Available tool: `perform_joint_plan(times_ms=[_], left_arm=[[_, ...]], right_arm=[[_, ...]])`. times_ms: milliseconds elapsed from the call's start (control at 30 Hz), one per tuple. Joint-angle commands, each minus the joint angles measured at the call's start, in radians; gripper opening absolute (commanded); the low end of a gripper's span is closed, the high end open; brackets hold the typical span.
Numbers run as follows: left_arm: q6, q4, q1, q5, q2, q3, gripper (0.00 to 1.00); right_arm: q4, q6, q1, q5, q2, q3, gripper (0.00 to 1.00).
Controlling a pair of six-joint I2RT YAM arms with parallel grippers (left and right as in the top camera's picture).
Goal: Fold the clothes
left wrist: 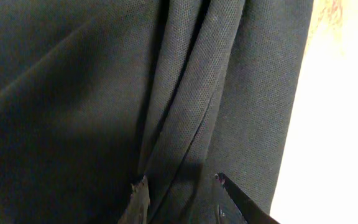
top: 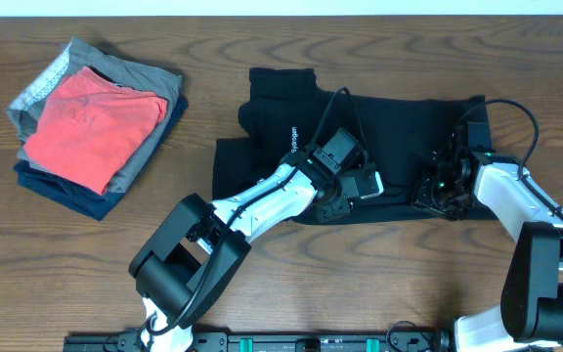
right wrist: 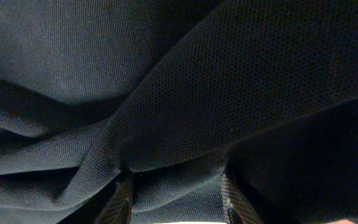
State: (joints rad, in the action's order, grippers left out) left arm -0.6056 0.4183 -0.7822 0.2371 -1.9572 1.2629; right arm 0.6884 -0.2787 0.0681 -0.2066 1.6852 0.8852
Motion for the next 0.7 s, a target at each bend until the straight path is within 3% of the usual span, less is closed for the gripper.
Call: perform_joint_plan(times_ms=[0,467,667], left_arm=[[0.019,-0.001,-0.005,0.016,-0.022,0.000,0.36],[0.020,-0.040,-0.005,0.013,-0.054,0.000,0.40],[0.020,-0.054,-0.005,-0.018,-0.055,0.000,0.33]], right_arm=[[0.006,-0.005,-0.001,0.098,0.019,-0.016,0.46],[0.013,-0.005,-0.001,0.098,0.019,-0.016,0.46],[0.015,-0.005,-0.001,0.098,0.019,-0.016,0.46]])
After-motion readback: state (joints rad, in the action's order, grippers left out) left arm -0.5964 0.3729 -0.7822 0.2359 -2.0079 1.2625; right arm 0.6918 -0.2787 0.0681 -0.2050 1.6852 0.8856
